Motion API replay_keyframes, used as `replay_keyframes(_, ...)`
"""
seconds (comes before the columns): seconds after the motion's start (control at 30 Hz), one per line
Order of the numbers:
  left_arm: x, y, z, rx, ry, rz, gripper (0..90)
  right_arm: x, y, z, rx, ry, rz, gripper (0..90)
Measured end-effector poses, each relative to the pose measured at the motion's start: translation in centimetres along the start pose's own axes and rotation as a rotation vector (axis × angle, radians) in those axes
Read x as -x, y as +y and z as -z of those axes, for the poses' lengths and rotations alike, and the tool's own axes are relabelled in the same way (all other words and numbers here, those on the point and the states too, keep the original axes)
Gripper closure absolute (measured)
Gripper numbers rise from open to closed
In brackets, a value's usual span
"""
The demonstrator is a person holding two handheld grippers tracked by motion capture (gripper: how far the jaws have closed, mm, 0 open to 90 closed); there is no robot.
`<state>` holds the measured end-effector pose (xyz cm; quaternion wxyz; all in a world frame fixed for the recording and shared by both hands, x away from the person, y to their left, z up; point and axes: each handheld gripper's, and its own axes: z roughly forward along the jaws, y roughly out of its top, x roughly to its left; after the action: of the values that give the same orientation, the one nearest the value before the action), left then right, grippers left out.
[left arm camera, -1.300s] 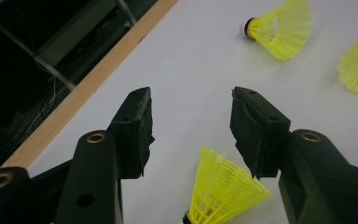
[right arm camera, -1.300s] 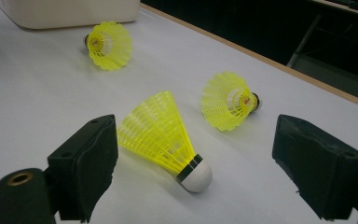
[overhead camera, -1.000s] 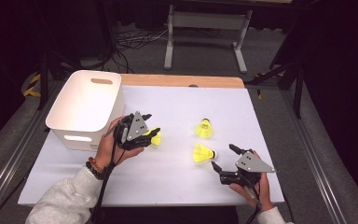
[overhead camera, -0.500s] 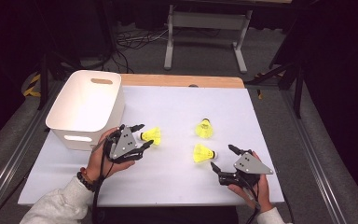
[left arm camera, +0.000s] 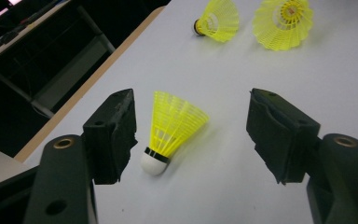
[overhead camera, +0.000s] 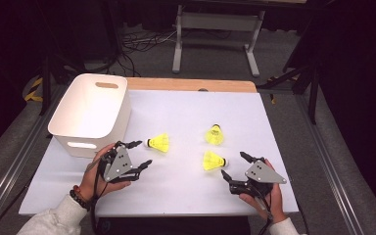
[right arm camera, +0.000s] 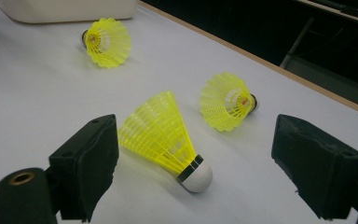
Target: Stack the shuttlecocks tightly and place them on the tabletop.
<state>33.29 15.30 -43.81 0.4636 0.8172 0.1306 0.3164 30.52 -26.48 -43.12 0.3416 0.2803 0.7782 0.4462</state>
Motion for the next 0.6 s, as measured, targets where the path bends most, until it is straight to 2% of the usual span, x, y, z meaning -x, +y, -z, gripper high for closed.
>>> replay_keyframes(0.2,0.2,-1.8,1.2,-0.019,-0.005,-0.008,28.5,0.0,0.0,-0.1,-0.004,-0.002,0.001,15.6)
replay_keyframes(0.37,0.2,-2.7,2.0,-0.019,0.003,0.011,23.7,-0.2,0.1,-0.1,-0.006,-0.010,0.002,15.7)
replay_keyframes(0.43,0.2,-3.3,2.4,-0.020,0.005,0.028,22.5,-0.2,0.0,-0.2,-0.016,-0.014,0.003,15.7)
replay_keyframes(0.47,0.1,-3.7,2.6,-0.020,0.006,0.049,21.7,-0.2,0.0,-0.4,-0.023,-0.016,0.002,15.7)
replay_keyframes(0.6,0.1,-4.5,3.1,-0.023,0.008,0.075,17.7,-0.4,0.1,-0.5,-0.033,-0.019,0.006,15.6)
